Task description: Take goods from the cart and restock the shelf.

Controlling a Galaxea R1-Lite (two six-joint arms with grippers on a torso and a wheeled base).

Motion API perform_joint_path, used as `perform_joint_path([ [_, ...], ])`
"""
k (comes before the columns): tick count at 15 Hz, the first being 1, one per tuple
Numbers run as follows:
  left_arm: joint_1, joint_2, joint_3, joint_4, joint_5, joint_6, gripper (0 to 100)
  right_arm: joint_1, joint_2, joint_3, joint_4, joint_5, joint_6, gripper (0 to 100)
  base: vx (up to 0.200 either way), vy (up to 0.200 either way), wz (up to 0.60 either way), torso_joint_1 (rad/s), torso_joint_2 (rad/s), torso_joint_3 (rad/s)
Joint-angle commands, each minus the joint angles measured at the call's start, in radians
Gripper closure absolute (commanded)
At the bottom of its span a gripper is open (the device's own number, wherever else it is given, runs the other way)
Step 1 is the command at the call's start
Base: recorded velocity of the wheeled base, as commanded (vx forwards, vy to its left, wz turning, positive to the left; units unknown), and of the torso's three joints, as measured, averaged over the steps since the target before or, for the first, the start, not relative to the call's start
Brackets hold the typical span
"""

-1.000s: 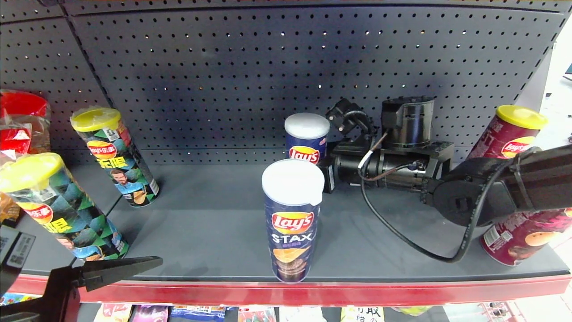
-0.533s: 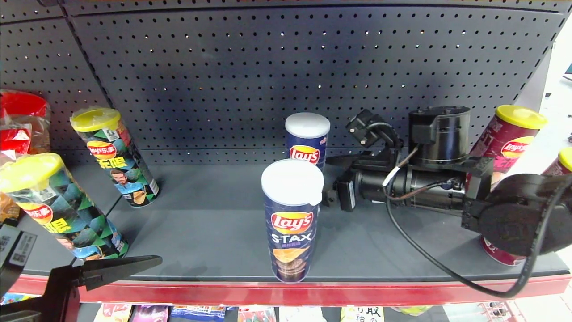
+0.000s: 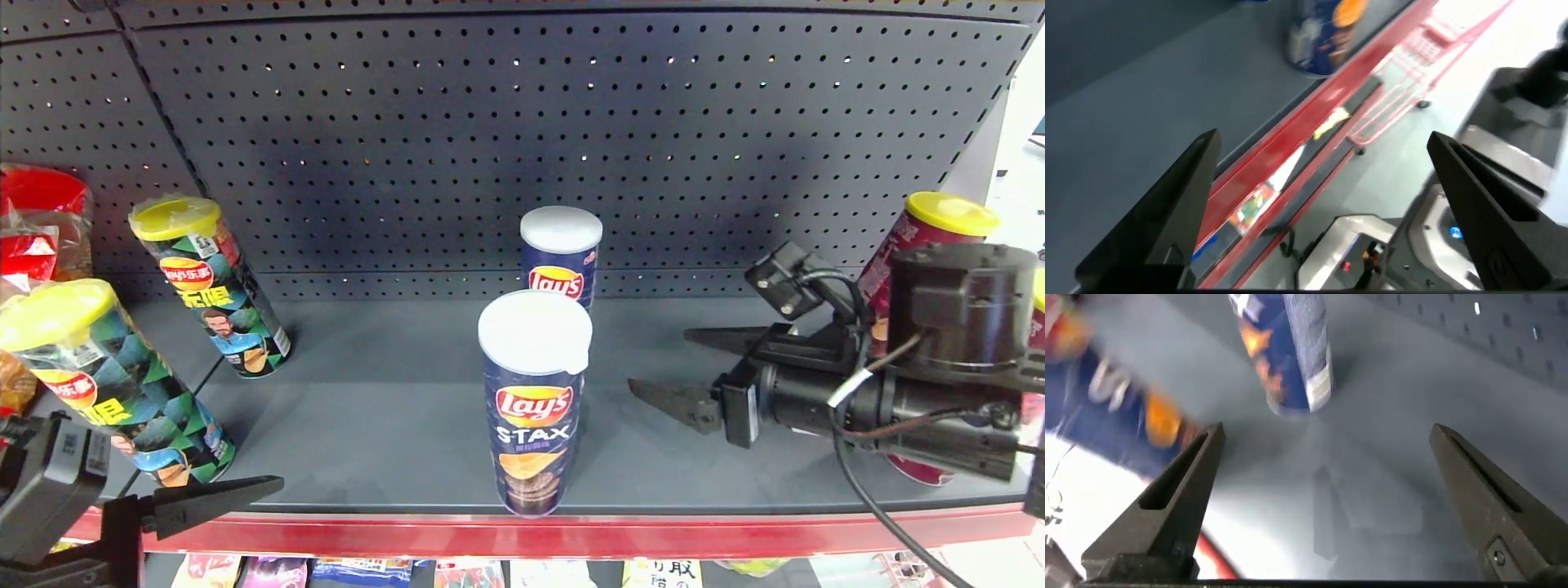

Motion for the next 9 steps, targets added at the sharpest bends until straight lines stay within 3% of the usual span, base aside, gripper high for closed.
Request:
perform_joint_path([
  [1,0.011,0.029,0.000,-0.001,0.005,0.000,0,-0.008,-0.111,0.078,0.001,0.001,-0.001,0,0.000,0.000,0.00,0.000,0.00,0.000],
  [2,0.011,0.081,-0.014,-0.002,0.031,0.002,0,-0.002,-0.248,0.199,0.002,0.011,-0.001,0,0.000,0.000,0.00,0.000,0.00,0.000],
  [5,0.011,0.195,-0.037,-0.007,0.079,0.006,0,-0.002,-0.458,0.363,0.008,0.020,-0.001,0,0.000,0.000,0.00,0.000,0.00,0.000],
  [8,0.008,0.278,-0.081,-0.008,0.080,0.009,0,-0.028,-0.637,0.469,0.013,-0.003,0.000,0,0.000,0.000,0.00,0.000,0.00,0.000],
  [9,0.005,0.315,-0.101,-0.008,0.079,0.014,0,-0.089,-0.717,0.501,0.036,-0.041,0.000,0,0.000,0.000,0.00,0.000,0.00,0.000],
])
